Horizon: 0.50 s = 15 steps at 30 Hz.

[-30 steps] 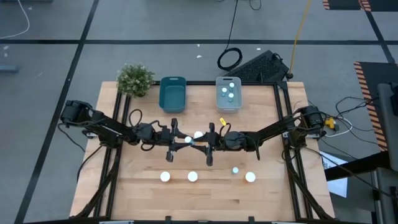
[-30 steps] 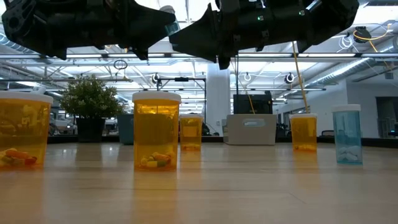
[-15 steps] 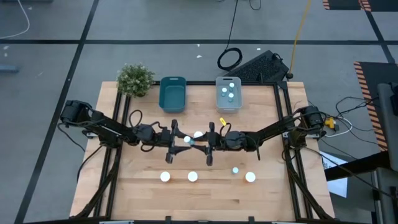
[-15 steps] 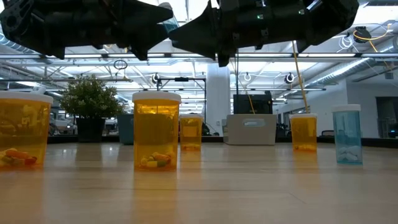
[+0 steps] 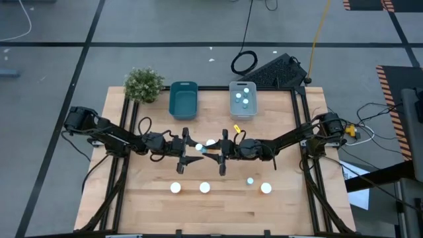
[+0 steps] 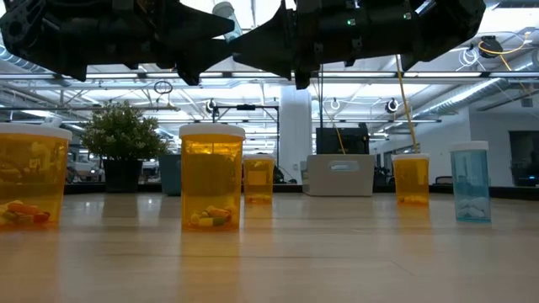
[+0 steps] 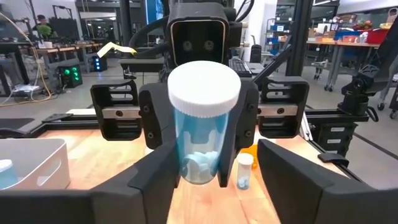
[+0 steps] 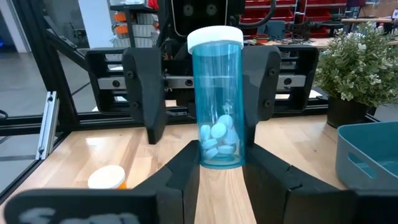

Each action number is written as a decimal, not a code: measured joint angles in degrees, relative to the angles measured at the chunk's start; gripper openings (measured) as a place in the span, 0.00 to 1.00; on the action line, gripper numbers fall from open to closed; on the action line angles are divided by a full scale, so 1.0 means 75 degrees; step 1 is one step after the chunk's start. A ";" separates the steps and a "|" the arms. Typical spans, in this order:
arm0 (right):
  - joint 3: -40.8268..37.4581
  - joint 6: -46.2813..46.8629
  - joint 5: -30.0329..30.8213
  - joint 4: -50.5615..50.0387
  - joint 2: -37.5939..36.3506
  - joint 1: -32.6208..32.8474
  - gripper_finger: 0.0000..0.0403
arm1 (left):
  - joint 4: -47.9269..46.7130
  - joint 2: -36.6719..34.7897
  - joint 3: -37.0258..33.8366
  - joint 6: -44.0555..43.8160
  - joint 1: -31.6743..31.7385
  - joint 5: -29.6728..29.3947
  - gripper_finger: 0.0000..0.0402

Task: Pick and place medicine bottles into bin by pill shape (circle, oval)
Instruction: Put the blue pill bottle into the gray bin

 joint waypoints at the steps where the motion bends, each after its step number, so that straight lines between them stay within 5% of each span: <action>1: 0.0000 0.0000 -0.0001 0.0006 0.0000 0.0000 0.25 | 0.0021 0.0003 0.0000 0.0000 0.0003 -0.0027 0.52; 8: 0.0000 0.0000 -0.0015 0.0026 0.0000 0.0000 0.25 | 0.0088 0.0006 0.0000 -0.0003 0.0035 -0.0103 0.40; 15: 0.0000 0.0000 -0.0023 0.0001 0.0000 0.0000 0.25 | 0.0092 0.0008 0.0000 0.0000 0.0035 -0.0109 0.38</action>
